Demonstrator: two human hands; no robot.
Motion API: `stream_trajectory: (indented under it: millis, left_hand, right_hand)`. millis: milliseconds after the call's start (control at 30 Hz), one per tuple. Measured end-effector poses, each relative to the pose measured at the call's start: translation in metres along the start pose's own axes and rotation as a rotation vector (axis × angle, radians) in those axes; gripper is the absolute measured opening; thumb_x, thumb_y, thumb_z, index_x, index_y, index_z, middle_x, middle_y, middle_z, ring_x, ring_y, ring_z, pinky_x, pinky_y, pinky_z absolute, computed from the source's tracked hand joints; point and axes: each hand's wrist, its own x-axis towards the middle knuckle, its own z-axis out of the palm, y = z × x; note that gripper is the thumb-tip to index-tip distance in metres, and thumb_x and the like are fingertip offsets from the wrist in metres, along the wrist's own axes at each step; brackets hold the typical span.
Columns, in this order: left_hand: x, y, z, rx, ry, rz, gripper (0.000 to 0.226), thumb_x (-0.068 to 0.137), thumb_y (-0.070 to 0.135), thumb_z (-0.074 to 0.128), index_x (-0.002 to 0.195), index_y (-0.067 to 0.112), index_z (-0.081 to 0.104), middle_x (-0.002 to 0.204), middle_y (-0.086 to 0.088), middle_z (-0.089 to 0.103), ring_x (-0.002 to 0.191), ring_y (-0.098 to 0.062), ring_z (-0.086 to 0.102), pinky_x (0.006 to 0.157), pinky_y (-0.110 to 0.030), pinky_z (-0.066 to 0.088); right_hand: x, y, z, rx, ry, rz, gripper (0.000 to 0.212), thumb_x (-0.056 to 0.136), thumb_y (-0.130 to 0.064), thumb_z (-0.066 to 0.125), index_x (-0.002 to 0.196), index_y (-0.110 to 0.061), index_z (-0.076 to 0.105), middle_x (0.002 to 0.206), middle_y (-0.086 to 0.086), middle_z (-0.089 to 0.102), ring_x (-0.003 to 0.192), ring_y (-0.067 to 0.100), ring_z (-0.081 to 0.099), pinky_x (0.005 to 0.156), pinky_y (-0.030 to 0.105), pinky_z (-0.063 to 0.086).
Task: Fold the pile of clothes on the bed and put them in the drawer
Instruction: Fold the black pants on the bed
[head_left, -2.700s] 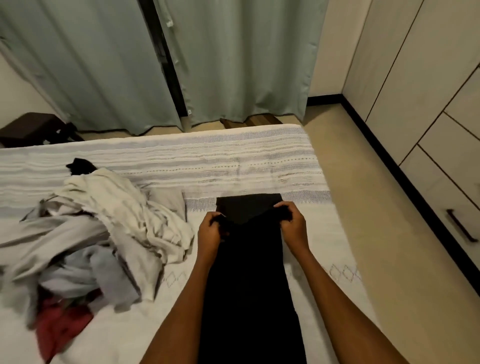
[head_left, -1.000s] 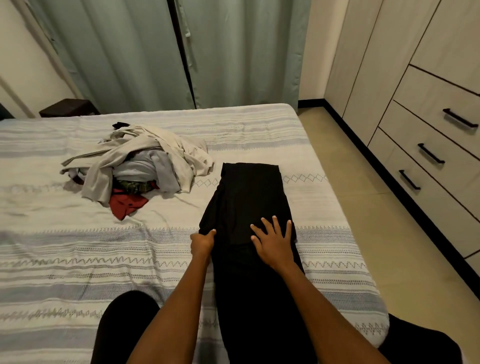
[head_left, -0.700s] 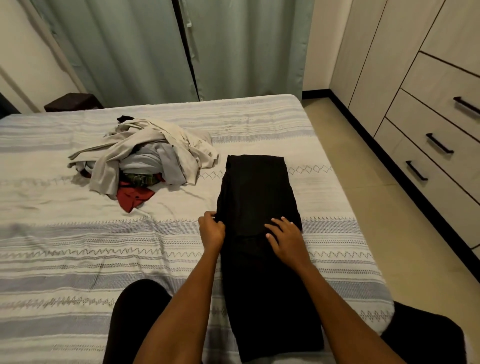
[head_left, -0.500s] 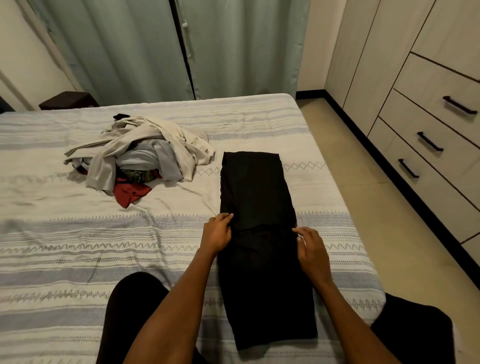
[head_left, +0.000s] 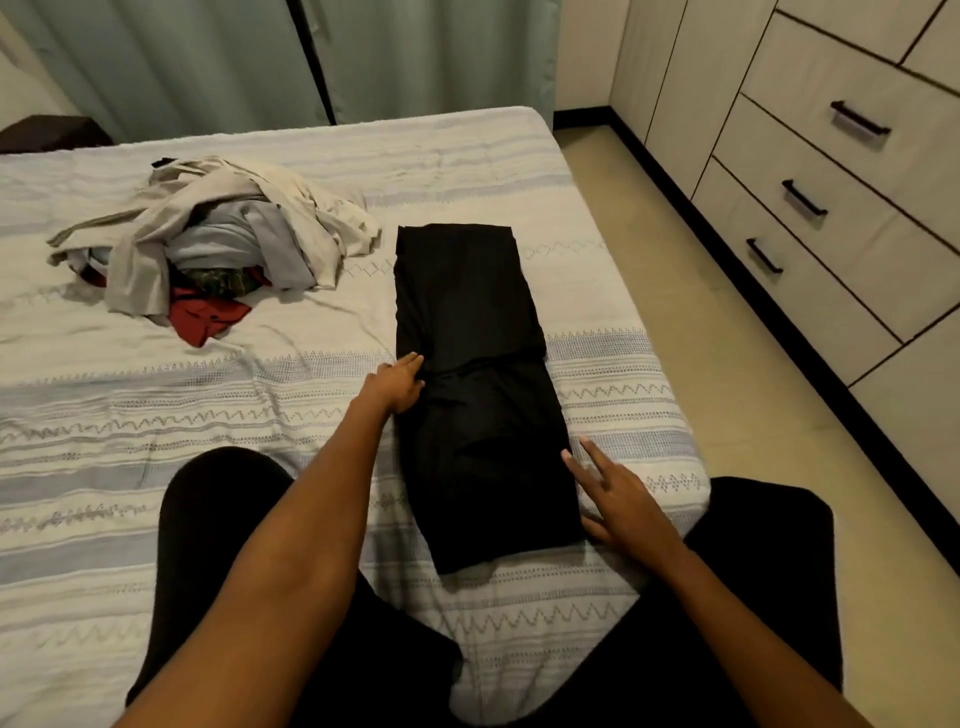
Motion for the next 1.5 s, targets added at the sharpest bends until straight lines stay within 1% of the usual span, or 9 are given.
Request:
stream_trajectory:
  millis: [167, 300, 400, 500, 667, 867, 1167, 1300, 1500]
  left_hand:
    - [-0.006, 0.002, -0.004, -0.042, -0.006, -0.001, 0.058, 0.106, 0.033, 0.037, 0.159, 0.019, 0.018, 0.166, 0.001, 0.012, 0.145, -0.040, 0.029, 0.118, -0.052, 0.025]
    - [-0.004, -0.002, -0.013, -0.274, 0.040, -0.001, 0.053, 0.106, 0.031, 0.041, 0.154, 0.011, 0.033, 0.160, -0.011, 0.032, 0.144, -0.033, 0.034, 0.119, -0.043, 0.028]
    - [-0.006, -0.003, -0.026, -0.485, 0.052, -0.009, 0.044, 0.104, 0.015, 0.042, 0.147, 0.007, 0.044, 0.152, -0.015, 0.043, 0.141, -0.032, 0.040, 0.117, -0.040, 0.031]
    - [0.000, -0.007, -0.036, -0.607, 0.006, -0.018, 0.043, 0.099, 0.002, 0.038, 0.138, 0.004, 0.055, 0.144, -0.015, 0.052, 0.133, -0.032, 0.048, 0.114, -0.040, 0.037]
    - [0.018, -0.020, -0.052, -0.620, 0.001, -0.063, 0.035, 0.091, 0.000, 0.043, 0.102, 0.001, 0.076, 0.104, -0.030, 0.068, 0.091, -0.028, 0.067, 0.078, -0.032, 0.049]
    - [0.032, -0.032, -0.081, -0.659, -0.166, -0.117, 0.031, 0.095, -0.011, 0.036, 0.076, -0.006, 0.060, 0.056, -0.023, 0.046, 0.041, -0.001, 0.046, 0.050, -0.028, 0.046]
    - [0.059, -0.061, -0.100, -0.928, -0.768, -0.261, 0.050, 0.107, 0.029, 0.035, 0.136, -0.011, 0.046, 0.103, -0.021, 0.072, 0.089, -0.031, 0.072, 0.104, -0.055, 0.044]
    - [0.074, -0.067, -0.088, -1.147, -0.718, -0.273, 0.052, 0.096, 0.048, 0.058, 0.132, 0.013, 0.048, 0.097, -0.010, 0.069, 0.081, -0.028, 0.070, 0.068, -0.035, 0.057]
    - [0.089, -0.069, -0.066, -1.382, -0.660, -0.347, 0.059, 0.089, 0.051, 0.066, 0.124, 0.006, 0.050, 0.097, -0.021, 0.067, 0.072, -0.031, 0.065, 0.055, -0.032, 0.050]
  right_hand:
    - [0.010, -0.015, -0.009, -0.051, -0.094, -0.154, 0.103, 0.066, -0.013, 0.074, 0.157, -0.030, 0.029, 0.168, 0.012, 0.009, 0.154, 0.033, 0.015, 0.118, 0.051, 0.030]
    - [0.024, -0.021, -0.018, 0.054, 0.031, -0.165, 0.067, 0.071, -0.014, 0.044, 0.136, -0.025, 0.058, 0.161, -0.003, 0.034, 0.153, 0.026, 0.020, 0.120, 0.048, 0.027]
    - [0.051, -0.028, -0.033, 0.308, 0.217, 0.041, 0.045, 0.094, -0.041, 0.049, 0.122, -0.012, 0.069, 0.141, 0.003, 0.057, 0.133, 0.025, 0.050, 0.109, 0.046, 0.043]
    - [0.097, -0.034, -0.060, 0.557, 0.305, 0.227, 0.078, 0.092, -0.074, 0.042, 0.119, -0.005, 0.066, 0.104, 0.014, 0.072, 0.091, 0.034, 0.068, 0.075, 0.050, 0.058]
    - [0.190, -0.024, -0.101, 0.792, 0.460, 0.228, 0.034, 0.091, -0.071, 0.050, 0.115, -0.050, 0.059, 0.095, 0.013, 0.071, 0.089, 0.040, 0.066, 0.074, 0.062, 0.052]
    - [0.302, 0.000, -0.130, 0.930, 0.449, 0.228, 0.039, 0.092, -0.067, 0.051, 0.120, -0.041, 0.058, 0.105, -0.028, 0.069, 0.100, -0.004, 0.065, 0.083, 0.018, 0.050]
    - [0.468, 0.064, -0.096, 1.027, 0.366, 0.408, 0.030, 0.099, -0.049, 0.054, 0.120, -0.028, 0.062, 0.109, -0.016, 0.069, 0.108, 0.006, 0.065, 0.084, 0.018, 0.048]
    - [0.518, 0.095, -0.059, 0.865, 0.255, 0.553, 0.061, 0.093, -0.071, 0.045, 0.135, -0.028, 0.055, 0.125, -0.002, 0.067, 0.117, 0.023, 0.061, 0.097, 0.041, 0.049]
    - [0.546, 0.129, -0.004, 0.567, -0.010, 0.764, 0.092, 0.086, -0.087, 0.023, 0.150, -0.022, 0.035, 0.148, 0.014, 0.045, 0.134, 0.041, 0.042, 0.109, 0.057, 0.035]
